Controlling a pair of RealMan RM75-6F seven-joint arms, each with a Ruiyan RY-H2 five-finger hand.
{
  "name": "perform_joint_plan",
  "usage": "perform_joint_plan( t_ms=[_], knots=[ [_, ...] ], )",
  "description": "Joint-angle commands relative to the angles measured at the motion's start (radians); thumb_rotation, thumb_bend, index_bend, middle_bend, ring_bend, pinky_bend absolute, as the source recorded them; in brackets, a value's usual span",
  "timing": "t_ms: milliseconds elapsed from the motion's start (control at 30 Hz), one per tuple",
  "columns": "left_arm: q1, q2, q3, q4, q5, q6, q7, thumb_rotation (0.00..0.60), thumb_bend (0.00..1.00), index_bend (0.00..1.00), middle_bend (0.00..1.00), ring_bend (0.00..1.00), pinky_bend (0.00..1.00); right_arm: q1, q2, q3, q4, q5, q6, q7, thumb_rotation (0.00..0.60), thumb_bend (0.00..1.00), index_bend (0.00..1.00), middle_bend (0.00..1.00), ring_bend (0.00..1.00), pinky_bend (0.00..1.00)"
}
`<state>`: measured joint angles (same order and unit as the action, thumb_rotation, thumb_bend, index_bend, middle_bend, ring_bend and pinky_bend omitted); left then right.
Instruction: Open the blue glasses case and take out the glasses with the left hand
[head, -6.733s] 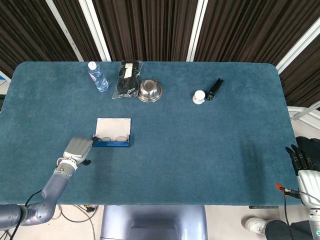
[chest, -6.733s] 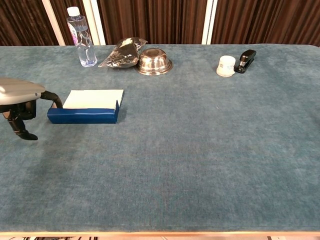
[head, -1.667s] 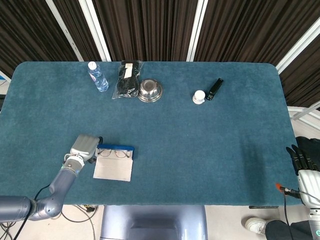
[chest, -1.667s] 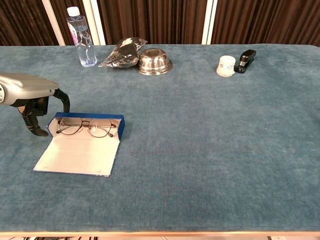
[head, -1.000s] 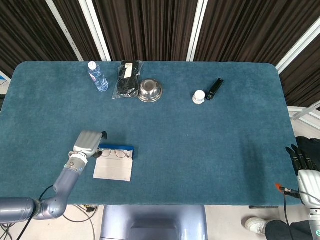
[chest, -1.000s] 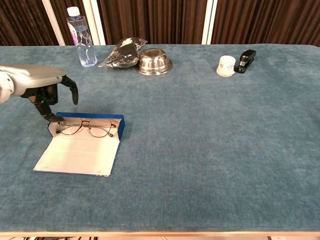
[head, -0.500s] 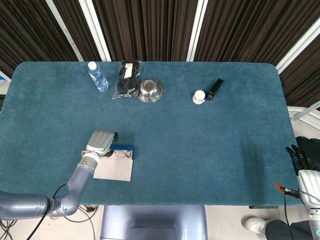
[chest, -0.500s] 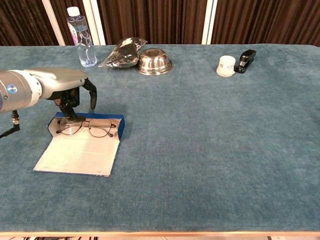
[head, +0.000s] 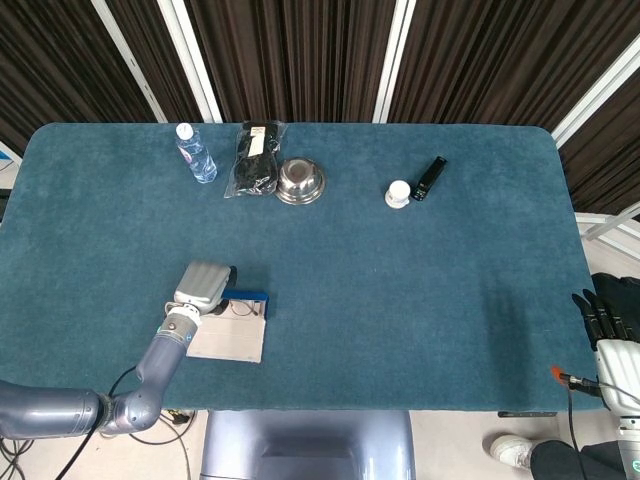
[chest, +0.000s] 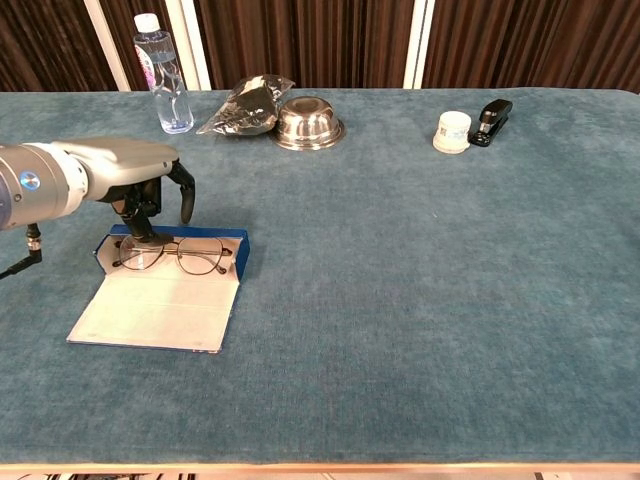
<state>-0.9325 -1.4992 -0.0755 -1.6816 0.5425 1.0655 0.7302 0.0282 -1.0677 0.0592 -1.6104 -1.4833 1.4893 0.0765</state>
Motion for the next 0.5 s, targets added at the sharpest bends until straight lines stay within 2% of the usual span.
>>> perform_joint_plan(
  t_ms=[33,500],
  knots=[
    [0.0,-0.003,0.0,0.002,-0.003,-0.001,0.002,0.6,0.32,0.45,1.0,0.91,0.91,0.0,0.0,0.0,0.0,0.0,0.0,0.001,0.6,0.16,0.0,0.0,0.0,0.21],
    [0.004,-0.012,0.0,0.01,-0.002,-0.003,0.005,0.6,0.36,0.46,1.0,0.91,0.91,0.0,0.0,0.0,0.0,0.0,0.0,0.001,0.6,0.16,0.0,0.0,0.0,0.21]
  ],
)
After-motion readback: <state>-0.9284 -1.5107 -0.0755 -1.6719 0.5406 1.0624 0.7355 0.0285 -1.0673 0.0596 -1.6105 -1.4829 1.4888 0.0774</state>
